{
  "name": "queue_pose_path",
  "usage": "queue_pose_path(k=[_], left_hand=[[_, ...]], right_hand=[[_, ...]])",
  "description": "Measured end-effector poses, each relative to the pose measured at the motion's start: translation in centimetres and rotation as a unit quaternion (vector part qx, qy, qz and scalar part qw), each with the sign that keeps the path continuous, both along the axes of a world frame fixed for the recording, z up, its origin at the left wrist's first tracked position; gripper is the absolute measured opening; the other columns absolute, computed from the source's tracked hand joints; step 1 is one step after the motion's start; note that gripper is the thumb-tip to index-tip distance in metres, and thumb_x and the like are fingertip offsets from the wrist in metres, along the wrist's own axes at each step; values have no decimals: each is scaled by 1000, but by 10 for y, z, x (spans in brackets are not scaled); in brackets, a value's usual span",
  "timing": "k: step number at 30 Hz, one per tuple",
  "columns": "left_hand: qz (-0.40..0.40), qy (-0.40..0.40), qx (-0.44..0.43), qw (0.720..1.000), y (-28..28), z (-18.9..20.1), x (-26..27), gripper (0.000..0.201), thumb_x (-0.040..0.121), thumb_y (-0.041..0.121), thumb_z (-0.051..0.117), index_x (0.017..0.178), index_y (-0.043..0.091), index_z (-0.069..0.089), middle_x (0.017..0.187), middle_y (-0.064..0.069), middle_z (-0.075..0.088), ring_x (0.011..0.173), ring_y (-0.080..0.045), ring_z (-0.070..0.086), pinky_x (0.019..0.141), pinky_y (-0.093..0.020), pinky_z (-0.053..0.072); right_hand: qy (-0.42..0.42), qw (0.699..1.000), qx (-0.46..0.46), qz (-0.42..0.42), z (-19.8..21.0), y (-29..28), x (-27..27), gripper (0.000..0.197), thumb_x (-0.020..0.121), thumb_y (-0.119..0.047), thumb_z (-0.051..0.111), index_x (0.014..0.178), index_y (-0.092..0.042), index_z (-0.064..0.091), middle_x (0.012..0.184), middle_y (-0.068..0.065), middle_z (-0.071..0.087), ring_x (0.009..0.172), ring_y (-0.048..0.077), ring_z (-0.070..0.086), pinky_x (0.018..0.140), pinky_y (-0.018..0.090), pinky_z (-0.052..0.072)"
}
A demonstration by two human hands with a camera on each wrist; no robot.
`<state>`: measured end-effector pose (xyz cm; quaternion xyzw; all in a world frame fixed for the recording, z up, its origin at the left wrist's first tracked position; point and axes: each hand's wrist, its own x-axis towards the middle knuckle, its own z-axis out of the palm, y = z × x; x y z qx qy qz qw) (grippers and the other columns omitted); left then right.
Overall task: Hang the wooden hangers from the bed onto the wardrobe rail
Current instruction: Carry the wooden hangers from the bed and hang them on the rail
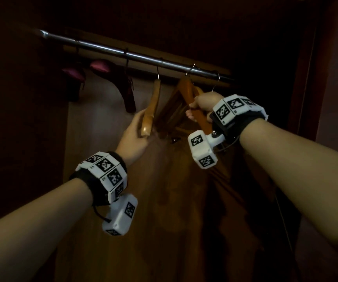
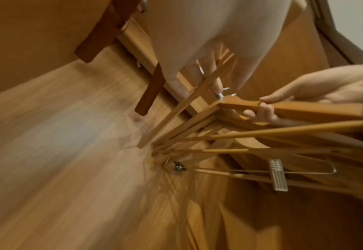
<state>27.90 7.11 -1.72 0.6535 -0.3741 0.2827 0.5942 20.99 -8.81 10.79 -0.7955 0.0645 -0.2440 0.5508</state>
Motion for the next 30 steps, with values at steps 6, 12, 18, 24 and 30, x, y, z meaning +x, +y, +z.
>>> queue_pose_path(k=[6,12,18,24,30], left_hand=[[2,-17,-11,1000,5,1,-4,52,87,0,58,126,31,40,106,1,57,100,-8,55,75,2,39],[11,-8,16,1000,15,5,-11,62,87,-3,55,129,37,36,106,4,55,104,-8,52,82,-9,39],[16,26,27,999,16,1,-12,62,89,5,57,144,23,35,126,-6,57,119,-17,51,100,-29,39],[21,65,-34,997,4,-14,-13,58,86,-2,56,140,12,40,120,-2,56,114,-17,52,87,-17,41],[49,142,-134,980,-54,-53,-48,67,87,4,55,146,16,24,146,-7,34,133,-18,34,107,-24,26]], right_hand=[[38,998,-52,-16,8,0,-4,36,96,-6,47,129,8,45,113,19,66,102,27,66,92,38,52],[-7,965,-253,-67,2,-5,14,61,92,-13,54,145,-5,26,149,15,32,136,30,33,110,35,32],[-12,986,-156,-50,-2,6,38,80,85,-16,63,148,-31,16,153,5,25,98,34,64,65,39,58],[6,985,-159,-69,-25,5,11,56,88,-36,60,135,-9,45,127,9,57,109,29,59,92,38,49],[34,998,-44,9,-72,1,-65,35,90,-40,57,104,-8,57,90,6,59,82,20,63,69,30,57]])
